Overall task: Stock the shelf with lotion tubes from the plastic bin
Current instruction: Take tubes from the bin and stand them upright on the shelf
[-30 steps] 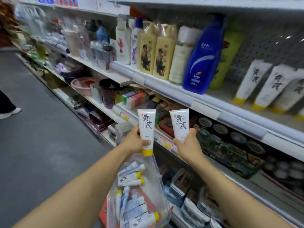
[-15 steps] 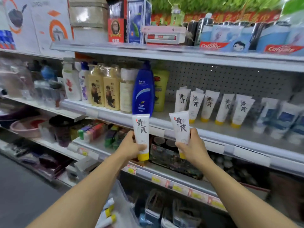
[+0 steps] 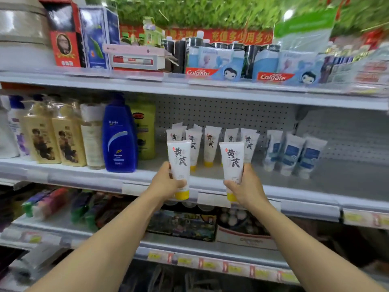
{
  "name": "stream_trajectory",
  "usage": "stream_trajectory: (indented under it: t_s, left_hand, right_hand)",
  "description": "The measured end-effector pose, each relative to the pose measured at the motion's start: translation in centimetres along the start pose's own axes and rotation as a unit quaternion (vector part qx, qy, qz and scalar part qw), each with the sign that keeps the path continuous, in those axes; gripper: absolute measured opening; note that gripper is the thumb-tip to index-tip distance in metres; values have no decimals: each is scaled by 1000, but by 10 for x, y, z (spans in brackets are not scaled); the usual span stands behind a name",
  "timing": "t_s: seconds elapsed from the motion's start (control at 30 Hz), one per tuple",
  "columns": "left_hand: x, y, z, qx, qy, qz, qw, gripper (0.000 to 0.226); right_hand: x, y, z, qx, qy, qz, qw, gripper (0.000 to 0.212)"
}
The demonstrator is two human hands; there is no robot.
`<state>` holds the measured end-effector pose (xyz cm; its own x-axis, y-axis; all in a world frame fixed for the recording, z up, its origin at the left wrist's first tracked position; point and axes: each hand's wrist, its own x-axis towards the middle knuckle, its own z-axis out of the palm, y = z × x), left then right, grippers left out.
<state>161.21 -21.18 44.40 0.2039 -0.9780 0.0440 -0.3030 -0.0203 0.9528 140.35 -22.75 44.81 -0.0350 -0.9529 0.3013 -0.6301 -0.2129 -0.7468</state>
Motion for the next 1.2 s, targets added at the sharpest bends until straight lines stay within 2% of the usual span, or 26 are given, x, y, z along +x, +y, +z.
stream_trajectory:
  t_s: [0.2, 0.47, 0.57, 0.63, 0.73, 0.87, 1.2]
  left_hand:
    - [36, 18, 49, -18, -13, 30, 999, 49]
    - [96, 25, 100, 55, 72, 45, 995, 55]
    - [116, 25, 114, 85, 86, 45, 992, 46]
    - [126, 24, 123, 96, 92, 39, 990, 39]
    - [136, 21, 133, 114, 109, 39, 987, 51]
    - [141, 17, 140, 128, 135, 17, 982, 66]
    - [152, 17, 147, 177, 156, 10, 972, 69]
  right_hand:
    - [35, 29, -17, 7, 34, 10, 999, 43]
    - [97, 46, -6, -4, 31, 23, 999, 49]
    - [119, 49, 4, 36, 24, 36, 998, 43]
    - [129, 52, 11, 18, 21, 36, 999, 51]
    - [143, 55, 17, -24, 3, 47, 999, 65]
    - [153, 64, 27, -18, -19, 57, 998, 61]
    - [163, 70, 42, -30, -24, 49, 998, 68]
